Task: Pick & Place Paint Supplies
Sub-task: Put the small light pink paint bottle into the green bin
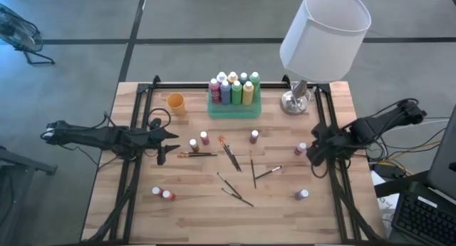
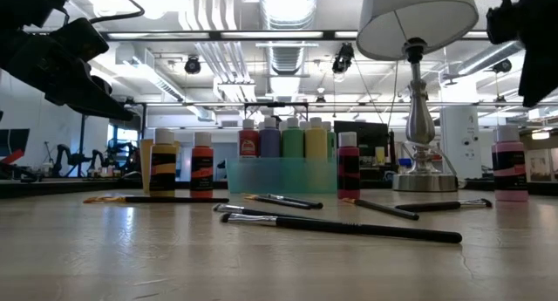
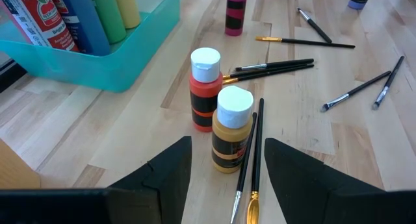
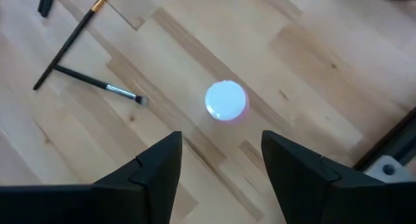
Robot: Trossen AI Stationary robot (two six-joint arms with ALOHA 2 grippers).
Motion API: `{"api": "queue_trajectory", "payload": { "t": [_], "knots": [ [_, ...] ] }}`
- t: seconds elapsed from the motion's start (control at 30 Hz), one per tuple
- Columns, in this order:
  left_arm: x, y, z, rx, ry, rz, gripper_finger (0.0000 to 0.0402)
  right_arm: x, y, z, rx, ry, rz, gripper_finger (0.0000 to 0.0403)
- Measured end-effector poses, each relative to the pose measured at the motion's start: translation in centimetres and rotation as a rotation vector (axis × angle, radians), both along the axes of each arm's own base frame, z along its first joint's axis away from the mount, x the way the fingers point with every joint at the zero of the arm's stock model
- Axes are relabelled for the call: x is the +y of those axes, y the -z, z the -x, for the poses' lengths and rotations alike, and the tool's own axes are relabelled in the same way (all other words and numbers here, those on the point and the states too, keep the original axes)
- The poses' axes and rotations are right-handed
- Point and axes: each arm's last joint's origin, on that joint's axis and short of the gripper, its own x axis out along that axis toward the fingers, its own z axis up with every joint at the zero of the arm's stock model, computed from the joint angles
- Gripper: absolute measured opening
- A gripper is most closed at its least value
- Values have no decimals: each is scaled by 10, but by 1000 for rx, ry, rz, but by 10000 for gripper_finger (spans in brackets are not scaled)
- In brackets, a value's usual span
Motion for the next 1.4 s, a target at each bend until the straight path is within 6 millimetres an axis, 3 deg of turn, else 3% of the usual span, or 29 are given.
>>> {"api": "queue_trajectory", "payload": {
  "t": [0.53,1.0,1.4],
  "knots": [
    [0,0,0,0,0,0,200,4,16,-2,-8,-24,31,235],
    [0,0,0,0,0,0,200,5,39,-8,-34,-27,83,214],
    [0,0,0,0,0,0,200,3,59,-9,-65,7,151,232]
  ]
}}
